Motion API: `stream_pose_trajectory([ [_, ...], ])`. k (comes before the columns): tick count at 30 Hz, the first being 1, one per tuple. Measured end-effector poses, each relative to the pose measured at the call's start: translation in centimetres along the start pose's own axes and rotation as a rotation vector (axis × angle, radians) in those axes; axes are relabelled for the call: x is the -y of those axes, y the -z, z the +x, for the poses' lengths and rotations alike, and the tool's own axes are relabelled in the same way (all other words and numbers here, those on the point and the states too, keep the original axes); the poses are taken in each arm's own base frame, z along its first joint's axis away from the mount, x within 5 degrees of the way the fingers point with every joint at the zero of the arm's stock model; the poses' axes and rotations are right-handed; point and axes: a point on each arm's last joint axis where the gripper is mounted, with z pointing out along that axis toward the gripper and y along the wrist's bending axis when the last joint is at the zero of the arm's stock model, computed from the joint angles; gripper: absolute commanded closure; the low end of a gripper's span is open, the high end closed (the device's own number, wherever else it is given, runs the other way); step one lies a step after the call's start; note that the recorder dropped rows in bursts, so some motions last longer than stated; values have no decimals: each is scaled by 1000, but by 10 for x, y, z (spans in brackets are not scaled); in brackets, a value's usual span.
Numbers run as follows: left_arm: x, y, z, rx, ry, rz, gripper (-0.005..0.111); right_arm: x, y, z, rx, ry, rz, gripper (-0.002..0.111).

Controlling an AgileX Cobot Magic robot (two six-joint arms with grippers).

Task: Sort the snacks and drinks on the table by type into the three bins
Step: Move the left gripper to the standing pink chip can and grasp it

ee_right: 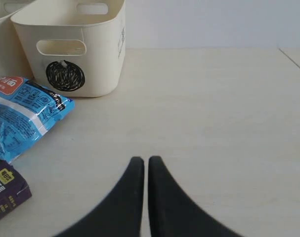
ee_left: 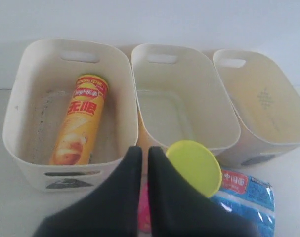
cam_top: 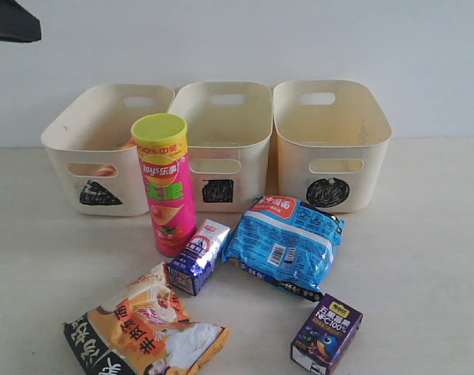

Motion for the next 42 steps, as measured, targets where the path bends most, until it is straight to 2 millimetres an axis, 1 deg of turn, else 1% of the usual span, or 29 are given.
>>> stream_pose_trajectory([
  [4, 4, 4, 16, -94, -55, 49, 102, 0, 0, 0, 0, 0, 0, 107],
  [7, 11, 2, 32, -190, -113, 155, 102, 0, 0, 0, 0, 0, 0, 107],
  [10, 19, -1, 52, -273, -186, 303, 102, 0, 0, 0, 0, 0, 0, 107],
  [14, 22, -8, 72, -283, -225, 408, 102, 0, 0, 0, 0, 0, 0, 107],
  [16, 21, -16, 83, -242, -193, 425, 97, 0, 0, 0, 0, 0, 0, 107],
  [17, 20, -19, 86, -231, -175, 421, 92, 0, 0, 0, 0, 0, 0, 107],
  [19, 17, -24, 95, -203, -162, 408, 77, 0, 0, 0, 0, 0, 0, 107],
  [23, 12, -31, 111, -177, -231, 399, 29, 0, 0, 0, 0, 0, 0, 107],
  [24, 11, -32, 115, -171, -255, 403, 20, 0, 0, 0, 0, 0, 0, 107],
  [26, 8, -36, 122, -132, -308, 398, 18, 0, 0, 0, 0, 0, 0, 107],
  [28, 5, -43, 127, -105, -314, 387, 18, 0, 0, 0, 0, 0, 0, 107],
  [30, 1, -57, 133, -105, -290, 381, 18, 0, 0, 0, 0, 0, 0, 107],
  [31, -1, -68, 136, -103, -257, 387, 18, 0, 0, 0, 0, 0, 0, 107],
  [34, -3, -87, 142, -94, -207, 397, 18, 0, 0, 0, 0, 0, 0, 107],
  [36, 1, -102, 151, -96, -212, 414, 18, 0, 0, 0, 0, 0, 0, 107],
  [37, 5, -111, 158, -108, -248, 429, 18, 0, 0, 0, 0, 0, 0, 107],
  [40, 10, -128, 173, -159, -305, 431, 18, 0, 0, 0, 0, 0, 0, 107],
  [42, 9, -137, 180, -189, -316, 420, 18, 0, 0, 0, 0, 0, 0, 107],
])
